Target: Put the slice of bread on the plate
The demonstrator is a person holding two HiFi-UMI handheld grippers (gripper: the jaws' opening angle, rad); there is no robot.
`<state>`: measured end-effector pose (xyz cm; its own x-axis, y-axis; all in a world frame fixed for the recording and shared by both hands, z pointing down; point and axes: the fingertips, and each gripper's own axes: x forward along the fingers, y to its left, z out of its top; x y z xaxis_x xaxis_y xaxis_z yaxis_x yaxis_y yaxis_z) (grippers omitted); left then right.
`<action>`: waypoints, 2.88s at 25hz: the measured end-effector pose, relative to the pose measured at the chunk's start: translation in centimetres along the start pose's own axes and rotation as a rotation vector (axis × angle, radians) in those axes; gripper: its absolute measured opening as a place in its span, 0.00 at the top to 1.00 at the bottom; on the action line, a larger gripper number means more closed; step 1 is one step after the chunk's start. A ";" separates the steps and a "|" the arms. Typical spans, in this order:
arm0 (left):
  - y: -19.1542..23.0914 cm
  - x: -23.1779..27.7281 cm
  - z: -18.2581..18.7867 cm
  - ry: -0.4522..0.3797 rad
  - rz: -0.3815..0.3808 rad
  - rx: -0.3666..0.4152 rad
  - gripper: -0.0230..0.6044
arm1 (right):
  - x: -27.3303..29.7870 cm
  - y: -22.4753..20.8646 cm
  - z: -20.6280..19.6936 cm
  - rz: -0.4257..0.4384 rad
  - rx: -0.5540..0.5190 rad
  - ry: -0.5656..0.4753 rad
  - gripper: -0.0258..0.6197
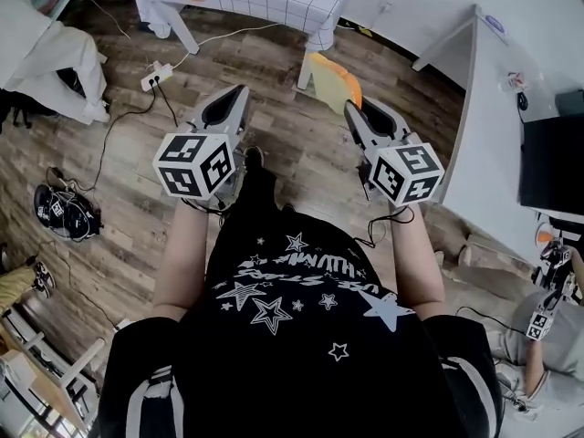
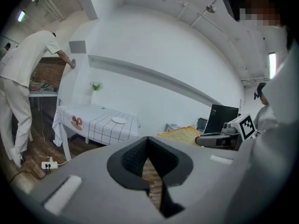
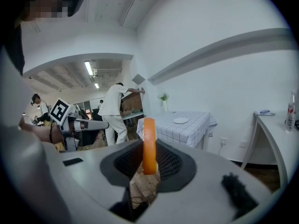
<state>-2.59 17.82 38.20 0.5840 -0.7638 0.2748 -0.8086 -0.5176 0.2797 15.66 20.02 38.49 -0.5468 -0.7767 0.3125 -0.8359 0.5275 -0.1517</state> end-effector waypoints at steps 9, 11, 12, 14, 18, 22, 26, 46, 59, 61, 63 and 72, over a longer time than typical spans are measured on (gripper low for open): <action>6.1 6.6 2.9 0.015 -0.040 -0.017 0.95 | 7.5 -4.3 2.7 -0.059 -0.003 0.029 0.82; 7.9 7.9 4.0 0.011 -0.039 -0.023 0.95 | 9.6 -5.1 3.6 -0.067 0.003 0.030 0.82; 8.7 8.5 4.4 0.011 -0.038 -0.027 0.95 | 10.5 -5.5 4.0 -0.072 0.007 0.030 0.82; 10.1 9.6 5.2 0.015 -0.039 -0.029 0.95 | 12.3 -6.0 4.8 -0.078 0.011 0.032 0.82; 12.4 11.4 6.3 0.025 -0.052 -0.028 0.95 | 15.5 -6.7 6.1 -0.084 0.011 0.031 0.82; 15.0 12.7 7.2 0.037 -0.063 -0.024 0.95 | 18.8 -7.0 7.1 -0.093 0.010 0.042 0.82; 17.9 13.9 8.3 0.037 -0.071 -0.027 0.95 | 21.8 -7.1 8.1 -0.098 -0.003 0.051 0.82; 22.6 19.0 8.8 0.089 -0.103 -0.041 0.95 | 27.9 -10.9 9.2 -0.154 -0.006 0.086 0.82; 25.3 26.5 13.3 0.083 -0.015 -0.017 0.95 | 35.5 -19.2 13.6 -0.083 -0.004 0.051 0.82; 24.8 28.1 13.8 0.089 -0.019 -0.002 0.95 | 36.1 -21.0 14.1 -0.090 0.001 0.048 0.82; 24.5 29.5 14.1 0.095 -0.019 0.006 0.95 | 36.6 -22.7 14.2 -0.095 0.006 0.051 0.82; 25.1 32.7 15.3 0.097 0.051 0.008 0.95 | 39.8 -26.9 14.4 -0.047 0.023 0.068 0.82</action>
<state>-4.84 -26.05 40.09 0.5455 -0.7488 0.3765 -0.8381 -0.4821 0.2555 15.75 -30.05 41.51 -0.5034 -0.7749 0.3822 -0.8617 0.4826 -0.1565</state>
